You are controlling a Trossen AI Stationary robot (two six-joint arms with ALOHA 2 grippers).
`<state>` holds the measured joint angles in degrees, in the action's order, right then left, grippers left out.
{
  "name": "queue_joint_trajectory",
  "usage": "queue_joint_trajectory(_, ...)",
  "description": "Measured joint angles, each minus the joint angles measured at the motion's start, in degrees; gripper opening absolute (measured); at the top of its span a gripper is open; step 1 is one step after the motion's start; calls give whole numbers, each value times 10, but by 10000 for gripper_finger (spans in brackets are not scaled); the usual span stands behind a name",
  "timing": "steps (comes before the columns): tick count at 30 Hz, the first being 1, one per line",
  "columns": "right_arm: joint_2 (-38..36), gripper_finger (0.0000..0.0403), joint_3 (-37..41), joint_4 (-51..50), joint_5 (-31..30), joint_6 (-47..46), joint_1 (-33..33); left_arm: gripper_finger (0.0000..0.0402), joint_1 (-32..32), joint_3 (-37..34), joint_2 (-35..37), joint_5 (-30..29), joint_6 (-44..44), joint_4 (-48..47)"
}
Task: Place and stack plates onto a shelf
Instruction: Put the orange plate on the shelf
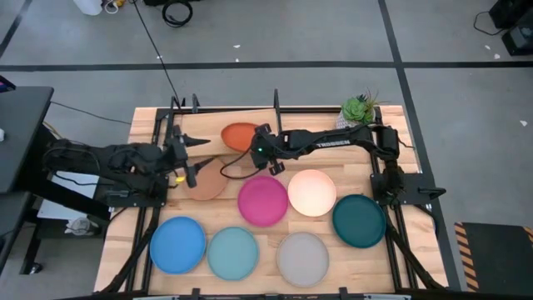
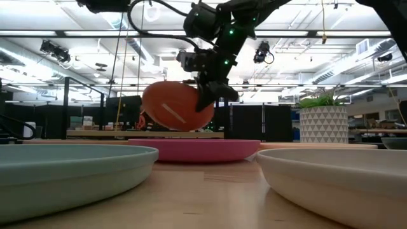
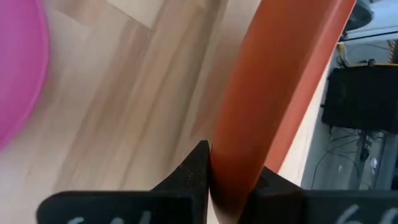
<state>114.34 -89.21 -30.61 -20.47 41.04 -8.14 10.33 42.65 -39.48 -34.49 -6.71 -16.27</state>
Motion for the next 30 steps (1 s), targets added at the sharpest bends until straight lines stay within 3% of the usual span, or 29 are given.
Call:
queue_joint_trajectory(22, -1, 133, 0, -41, -5, -56, 0, 260, 0, 0, -18, -3, 5, 0)
queue_joint_trajectory(30, -1, 140, 0, -42, -13, -125, -9, 260, 0, 0, -18, -3, 16, -15)
